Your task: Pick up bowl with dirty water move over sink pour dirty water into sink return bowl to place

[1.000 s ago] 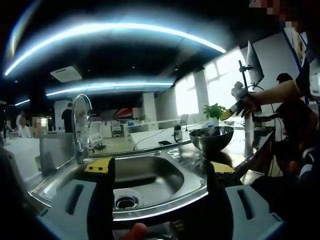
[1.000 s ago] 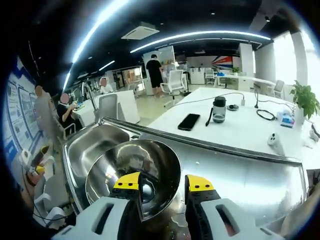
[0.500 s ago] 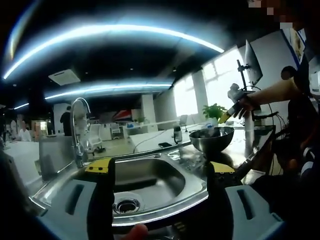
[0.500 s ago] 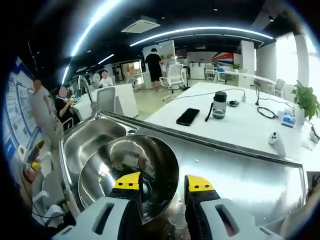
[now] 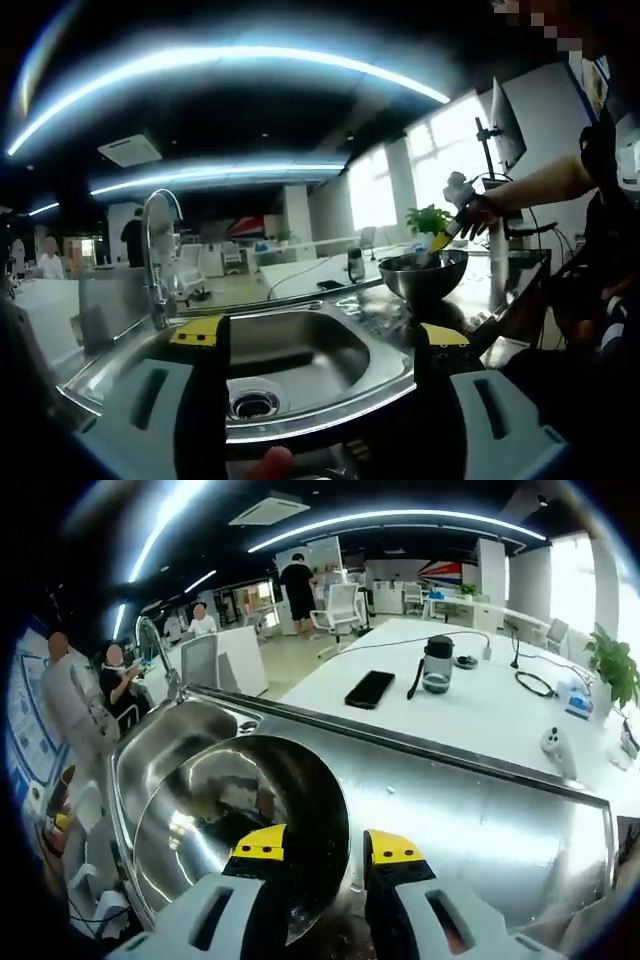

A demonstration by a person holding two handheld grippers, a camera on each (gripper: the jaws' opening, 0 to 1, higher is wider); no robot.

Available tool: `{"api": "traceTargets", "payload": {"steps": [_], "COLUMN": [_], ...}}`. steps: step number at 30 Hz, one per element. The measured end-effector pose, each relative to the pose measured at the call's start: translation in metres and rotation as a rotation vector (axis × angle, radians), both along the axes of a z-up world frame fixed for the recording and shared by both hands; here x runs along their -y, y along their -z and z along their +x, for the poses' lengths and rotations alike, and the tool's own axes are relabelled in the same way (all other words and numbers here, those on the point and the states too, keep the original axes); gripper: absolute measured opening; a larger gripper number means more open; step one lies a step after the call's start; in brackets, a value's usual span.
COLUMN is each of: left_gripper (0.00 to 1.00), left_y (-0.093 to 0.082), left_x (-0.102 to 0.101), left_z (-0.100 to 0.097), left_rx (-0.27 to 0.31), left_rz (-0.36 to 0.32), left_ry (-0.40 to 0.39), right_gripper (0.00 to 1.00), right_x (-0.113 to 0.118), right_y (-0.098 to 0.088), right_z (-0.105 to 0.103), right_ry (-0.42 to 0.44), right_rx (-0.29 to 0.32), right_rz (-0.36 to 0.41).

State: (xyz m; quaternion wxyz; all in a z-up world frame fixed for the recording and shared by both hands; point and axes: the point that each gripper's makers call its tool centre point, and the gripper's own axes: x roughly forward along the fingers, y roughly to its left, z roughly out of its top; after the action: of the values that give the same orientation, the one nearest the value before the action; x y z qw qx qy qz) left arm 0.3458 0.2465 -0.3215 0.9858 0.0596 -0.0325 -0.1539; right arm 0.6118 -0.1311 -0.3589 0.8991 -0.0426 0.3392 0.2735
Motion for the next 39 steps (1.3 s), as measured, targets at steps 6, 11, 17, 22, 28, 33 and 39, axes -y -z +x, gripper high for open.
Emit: {"api": "traceTargets", "payload": {"steps": [6, 11, 17, 22, 28, 33, 39], "left_gripper": [0.75, 0.75, 0.75, 0.75, 0.75, 0.75, 0.75], "left_y": [0.004, 0.005, 0.005, 0.005, 0.007, 0.005, 0.008], "left_x": [-0.002, -0.004, -0.008, -0.007, -0.007, -0.006, -0.006], "left_z": [-0.001, -0.001, -0.001, -0.002, -0.001, -0.001, -0.001], "left_rx": [-0.009, -0.01, -0.009, -0.007, -0.012, -0.007, -0.012], "left_rz": [0.007, 0.022, 0.022, 0.02, 0.015, -0.004, -0.003], "left_ry": [-0.006, -0.011, -0.022, -0.017, -0.017, -0.013, -0.011], "right_gripper": [0.19, 0.18, 0.14, 0.13, 0.1, 0.09, 0.02], "right_x": [0.0, -0.002, -0.002, -0.002, -0.003, -0.004, 0.001], "right_y": [0.005, 0.015, 0.019, 0.022, 0.026, 0.027, 0.028], "right_z": [0.006, 0.003, 0.008, 0.008, 0.007, 0.005, 0.008], "right_ry": [0.005, 0.003, 0.008, -0.005, 0.001, 0.001, 0.018], "right_rx": [-0.011, -0.031, -0.036, -0.046, -0.052, -0.04, -0.045], "right_rz": [-0.019, -0.047, -0.085, -0.094, -0.099, -0.112, -0.124]}}
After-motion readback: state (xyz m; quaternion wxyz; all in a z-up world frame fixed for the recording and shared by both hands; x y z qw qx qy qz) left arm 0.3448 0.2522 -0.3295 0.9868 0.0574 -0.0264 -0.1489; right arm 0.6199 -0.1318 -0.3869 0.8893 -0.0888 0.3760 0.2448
